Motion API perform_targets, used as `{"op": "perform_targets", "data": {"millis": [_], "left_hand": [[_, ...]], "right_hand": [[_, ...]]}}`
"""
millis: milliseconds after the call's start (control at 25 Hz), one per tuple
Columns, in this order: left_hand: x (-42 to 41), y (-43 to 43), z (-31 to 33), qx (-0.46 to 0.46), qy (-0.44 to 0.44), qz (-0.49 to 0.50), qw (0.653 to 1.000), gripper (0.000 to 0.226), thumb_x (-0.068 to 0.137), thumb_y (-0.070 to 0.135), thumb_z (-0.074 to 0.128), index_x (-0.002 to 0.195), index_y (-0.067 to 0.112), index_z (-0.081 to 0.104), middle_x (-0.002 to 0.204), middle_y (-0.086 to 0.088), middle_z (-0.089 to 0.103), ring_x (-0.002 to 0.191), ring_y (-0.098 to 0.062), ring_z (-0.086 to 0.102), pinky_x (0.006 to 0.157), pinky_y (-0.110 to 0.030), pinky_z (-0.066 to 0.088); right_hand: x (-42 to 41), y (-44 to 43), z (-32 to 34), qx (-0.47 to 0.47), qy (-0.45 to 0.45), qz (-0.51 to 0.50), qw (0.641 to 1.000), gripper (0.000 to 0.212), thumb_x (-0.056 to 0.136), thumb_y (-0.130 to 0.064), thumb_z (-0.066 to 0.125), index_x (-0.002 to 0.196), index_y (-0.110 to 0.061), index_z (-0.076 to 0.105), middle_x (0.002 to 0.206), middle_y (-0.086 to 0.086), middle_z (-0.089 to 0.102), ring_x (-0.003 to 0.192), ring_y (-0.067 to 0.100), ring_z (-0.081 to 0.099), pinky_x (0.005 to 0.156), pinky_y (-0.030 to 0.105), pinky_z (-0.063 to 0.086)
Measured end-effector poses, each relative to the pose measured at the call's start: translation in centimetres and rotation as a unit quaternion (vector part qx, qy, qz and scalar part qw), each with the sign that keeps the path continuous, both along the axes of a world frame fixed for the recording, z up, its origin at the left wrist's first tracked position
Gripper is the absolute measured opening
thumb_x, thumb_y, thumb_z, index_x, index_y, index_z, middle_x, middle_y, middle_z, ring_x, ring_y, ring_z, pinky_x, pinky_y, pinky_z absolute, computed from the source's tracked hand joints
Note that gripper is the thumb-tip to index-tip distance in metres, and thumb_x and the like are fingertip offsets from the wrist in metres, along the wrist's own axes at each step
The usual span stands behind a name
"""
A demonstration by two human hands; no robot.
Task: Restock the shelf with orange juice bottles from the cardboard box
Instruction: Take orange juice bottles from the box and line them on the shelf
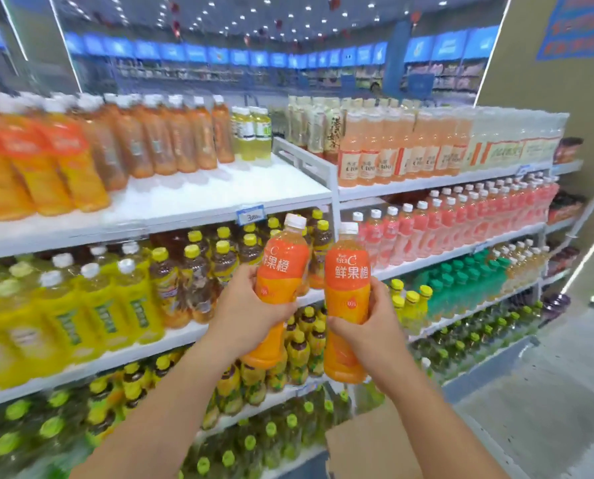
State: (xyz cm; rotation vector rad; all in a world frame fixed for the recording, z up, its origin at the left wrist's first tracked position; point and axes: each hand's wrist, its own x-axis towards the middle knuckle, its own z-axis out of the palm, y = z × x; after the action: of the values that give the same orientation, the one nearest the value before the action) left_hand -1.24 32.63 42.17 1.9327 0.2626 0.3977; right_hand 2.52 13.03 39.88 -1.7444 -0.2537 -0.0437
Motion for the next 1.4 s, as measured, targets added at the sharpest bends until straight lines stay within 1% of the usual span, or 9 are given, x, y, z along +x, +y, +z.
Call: {"op": "perform_targets", "data": {"millis": [160,320,480,560,680,880,1080,1280,1400], "left_hand": [[-0.9,7.8,2.0,0.011,-0.041,0.085,0.995,0.069,0.066,0.031,0.094,0.116,0.037,0.045,0.102,0.012,0.068,0.089,-0.009,0.070,0.078,-0.034,0.057],[-1.2,15.9,3.3,0.023,-0.072,0.151,0.986,0.059,0.070,0.029,0.091,0.107,0.040,0.046,0.098,0.015,0.065,0.088,-0.007,0.067,0.077,-0.031,0.056],[0.4,24.0,4.2,0.049,-0.095,0.212,0.971,0.047,0.067,0.029,0.091,0.103,0.031,0.061,0.090,0.014,0.069,0.079,0.000,0.064,0.065,-0.017,0.048],[1.5,27.1,4.9,0.045,-0.112,0.229,0.966,0.045,0.069,0.025,0.090,0.101,0.031,0.059,0.087,0.018,0.065,0.076,0.009,0.058,0.059,-0.008,0.041],[3.6,30.6,5.8,0.042,-0.130,0.238,0.962,0.044,0.073,0.019,0.087,0.101,0.032,0.055,0.084,0.018,0.062,0.072,0.008,0.057,0.055,-0.006,0.041],[8.1,33.6,6.9,0.024,-0.153,0.262,0.953,0.044,0.077,0.023,0.085,0.106,0.035,0.054,0.090,0.020,0.062,0.076,0.009,0.058,0.061,-0.011,0.041],[13.2,33.1,7.5,0.009,-0.170,0.301,0.938,0.043,0.076,0.024,0.086,0.093,0.043,0.051,0.088,0.023,0.062,0.078,0.018,0.058,0.062,-0.012,0.043],[17.5,33.0,7.3,-0.012,-0.195,0.331,0.923,0.048,0.078,0.023,0.085,0.113,0.038,0.056,0.097,0.021,0.066,0.089,0.008,0.062,0.068,-0.009,0.045],[19.2,33.4,6.7,-0.022,-0.208,0.346,0.915,0.047,0.079,0.024,0.084,0.113,0.040,0.056,0.096,0.021,0.068,0.089,0.006,0.064,0.072,-0.015,0.050]], "right_hand": [[1.8,8.8,2.4,0.010,-0.026,0.066,0.997,0.076,0.075,-0.010,0.083,0.134,-0.032,0.042,0.105,-0.004,0.068,0.086,0.013,0.071,0.078,0.043,0.061],[3.6,18.3,3.9,0.019,-0.047,0.108,0.993,0.077,0.076,-0.014,0.084,0.136,-0.035,0.040,0.109,-0.009,0.066,0.090,0.009,0.069,0.080,0.040,0.060],[6.2,26.8,4.9,0.039,-0.062,0.136,0.988,0.074,0.075,-0.013,0.086,0.131,-0.036,0.044,0.107,-0.008,0.068,0.088,0.008,0.070,0.078,0.039,0.061],[7.4,30.3,5.4,0.049,-0.069,0.142,0.986,0.072,0.075,-0.011,0.086,0.130,-0.035,0.045,0.107,-0.008,0.068,0.089,0.008,0.070,0.079,0.037,0.060],[9.5,34.1,6.2,0.061,-0.075,0.147,0.984,0.070,0.076,-0.014,0.085,0.130,-0.036,0.045,0.109,-0.008,0.068,0.094,0.010,0.070,0.081,0.036,0.059],[14.5,37.9,7.9,0.070,-0.095,0.159,0.980,0.071,0.079,-0.007,0.082,0.135,-0.029,0.042,0.112,-0.009,0.066,0.093,0.003,0.068,0.074,0.025,0.054],[21.0,40.5,9.0,0.072,-0.111,0.195,0.972,0.077,0.077,-0.004,0.083,0.138,-0.025,0.040,0.118,-0.006,0.064,0.102,0.007,0.066,0.078,0.026,0.053],[25.0,42.3,8.4,0.085,-0.115,0.225,0.964,0.076,0.080,-0.001,0.080,0.132,-0.036,0.037,0.117,-0.019,0.058,0.103,-0.003,0.061,0.078,0.017,0.048],[26.4,43.2,7.9,0.088,-0.119,0.233,0.961,0.076,0.081,-0.004,0.079,0.133,-0.037,0.035,0.120,-0.018,0.057,0.106,-0.002,0.060,0.081,0.021,0.049]]}}
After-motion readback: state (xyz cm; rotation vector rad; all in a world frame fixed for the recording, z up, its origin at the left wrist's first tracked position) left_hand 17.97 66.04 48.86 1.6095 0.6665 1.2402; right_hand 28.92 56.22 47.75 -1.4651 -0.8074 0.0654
